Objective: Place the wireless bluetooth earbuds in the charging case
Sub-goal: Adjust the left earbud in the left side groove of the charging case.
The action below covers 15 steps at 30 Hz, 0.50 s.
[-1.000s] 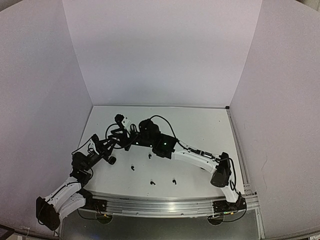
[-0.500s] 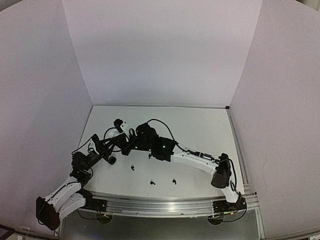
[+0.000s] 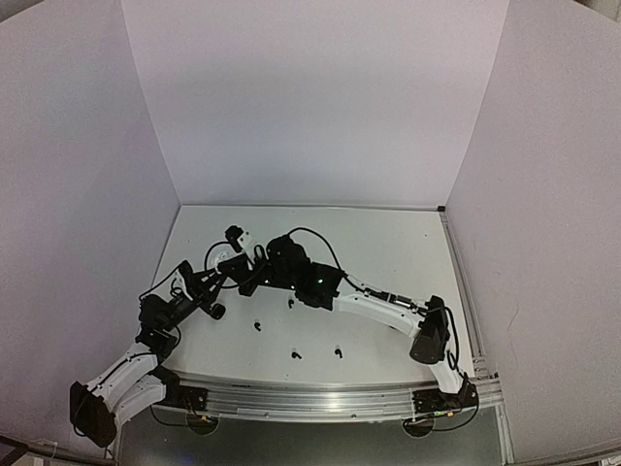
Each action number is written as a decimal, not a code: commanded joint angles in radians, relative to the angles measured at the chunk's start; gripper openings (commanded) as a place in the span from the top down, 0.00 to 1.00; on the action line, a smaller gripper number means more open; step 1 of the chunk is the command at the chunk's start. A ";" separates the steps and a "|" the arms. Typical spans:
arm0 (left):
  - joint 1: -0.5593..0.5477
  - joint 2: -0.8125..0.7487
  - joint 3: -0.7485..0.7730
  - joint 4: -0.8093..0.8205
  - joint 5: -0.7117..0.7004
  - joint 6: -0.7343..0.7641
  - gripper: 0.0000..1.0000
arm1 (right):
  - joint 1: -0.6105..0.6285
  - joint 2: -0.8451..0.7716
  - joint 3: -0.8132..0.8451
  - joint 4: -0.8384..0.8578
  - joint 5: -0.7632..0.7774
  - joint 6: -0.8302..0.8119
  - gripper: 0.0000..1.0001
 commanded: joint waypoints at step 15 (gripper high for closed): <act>-0.001 0.012 0.060 0.016 0.017 0.020 1.00 | -0.008 -0.040 0.069 -0.088 -0.107 -0.032 1.00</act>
